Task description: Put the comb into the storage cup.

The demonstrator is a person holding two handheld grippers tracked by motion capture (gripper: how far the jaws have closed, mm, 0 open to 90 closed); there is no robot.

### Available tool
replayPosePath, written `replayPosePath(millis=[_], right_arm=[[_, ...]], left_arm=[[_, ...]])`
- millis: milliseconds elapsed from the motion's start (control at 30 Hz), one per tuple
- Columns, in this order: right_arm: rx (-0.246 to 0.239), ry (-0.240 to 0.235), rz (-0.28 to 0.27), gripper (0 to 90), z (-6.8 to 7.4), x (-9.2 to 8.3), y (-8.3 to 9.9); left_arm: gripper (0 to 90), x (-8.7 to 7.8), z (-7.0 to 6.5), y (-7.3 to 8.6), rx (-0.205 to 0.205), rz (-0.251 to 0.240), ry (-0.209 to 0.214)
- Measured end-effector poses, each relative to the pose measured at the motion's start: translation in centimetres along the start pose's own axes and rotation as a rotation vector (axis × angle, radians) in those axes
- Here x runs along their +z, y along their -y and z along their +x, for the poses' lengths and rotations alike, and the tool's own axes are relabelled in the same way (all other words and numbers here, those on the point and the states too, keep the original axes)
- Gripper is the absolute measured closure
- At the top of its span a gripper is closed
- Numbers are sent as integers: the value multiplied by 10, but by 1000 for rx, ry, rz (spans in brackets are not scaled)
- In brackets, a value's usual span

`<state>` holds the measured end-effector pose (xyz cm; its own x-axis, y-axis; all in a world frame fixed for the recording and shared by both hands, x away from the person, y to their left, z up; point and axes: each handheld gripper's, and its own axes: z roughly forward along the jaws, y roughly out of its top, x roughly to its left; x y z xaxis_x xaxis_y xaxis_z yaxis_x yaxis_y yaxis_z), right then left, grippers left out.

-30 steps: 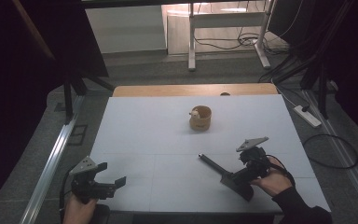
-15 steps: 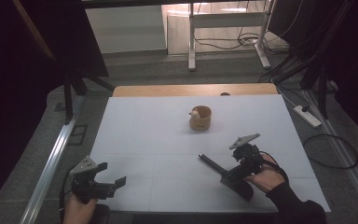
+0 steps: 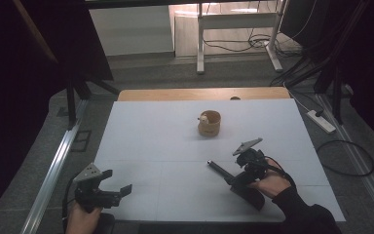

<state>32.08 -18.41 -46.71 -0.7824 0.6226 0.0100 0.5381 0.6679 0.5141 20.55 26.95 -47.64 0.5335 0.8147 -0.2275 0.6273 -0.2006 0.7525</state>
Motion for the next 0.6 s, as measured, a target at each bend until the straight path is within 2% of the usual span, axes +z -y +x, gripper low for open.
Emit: replayPosePath(millis=[600], right_arm=[[-40, -16, 28, 0, 9, 16, -15]], left_arm=[[19, 1, 0, 0, 0, 2, 2]])
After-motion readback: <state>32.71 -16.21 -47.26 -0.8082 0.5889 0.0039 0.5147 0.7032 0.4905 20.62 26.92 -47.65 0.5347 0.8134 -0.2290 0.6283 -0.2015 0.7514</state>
